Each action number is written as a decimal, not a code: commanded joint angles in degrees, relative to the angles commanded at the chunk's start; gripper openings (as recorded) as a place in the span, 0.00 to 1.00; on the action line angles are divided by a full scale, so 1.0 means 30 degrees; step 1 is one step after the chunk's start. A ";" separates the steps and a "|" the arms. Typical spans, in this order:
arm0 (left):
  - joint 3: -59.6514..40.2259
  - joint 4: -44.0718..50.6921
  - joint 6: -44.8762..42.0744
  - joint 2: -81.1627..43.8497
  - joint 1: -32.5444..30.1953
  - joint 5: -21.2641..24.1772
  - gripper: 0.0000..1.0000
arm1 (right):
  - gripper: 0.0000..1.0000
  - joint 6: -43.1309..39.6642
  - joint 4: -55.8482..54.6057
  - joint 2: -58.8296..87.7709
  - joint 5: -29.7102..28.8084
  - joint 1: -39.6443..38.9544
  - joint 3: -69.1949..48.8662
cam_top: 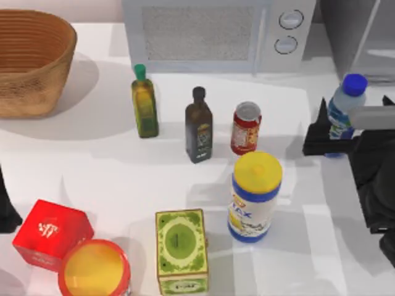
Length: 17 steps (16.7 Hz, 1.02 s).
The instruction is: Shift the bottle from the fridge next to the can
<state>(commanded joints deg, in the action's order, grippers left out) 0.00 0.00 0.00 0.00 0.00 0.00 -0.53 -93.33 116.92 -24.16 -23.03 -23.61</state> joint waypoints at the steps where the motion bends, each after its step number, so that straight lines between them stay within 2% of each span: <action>1: 0.0000 0.0000 0.0000 0.0000 0.0000 0.0000 1.00 | 1.00 0.0000 0.0000 0.0000 0.0000 0.0000 0.0000; 8: 0.0000 0.0000 0.0000 0.0000 0.0000 0.0000 1.00 | 1.00 0.0202 0.3149 -0.4361 0.0831 0.0567 0.0711; 17: 0.0000 0.0000 0.0000 0.0000 0.0000 0.0000 1.00 | 1.00 0.0344 1.3660 -1.7559 0.3576 0.3333 0.3329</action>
<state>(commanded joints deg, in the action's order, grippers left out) 0.00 0.00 0.00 0.00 0.00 0.00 0.50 -52.35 64.24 -13.44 -13.03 -13.63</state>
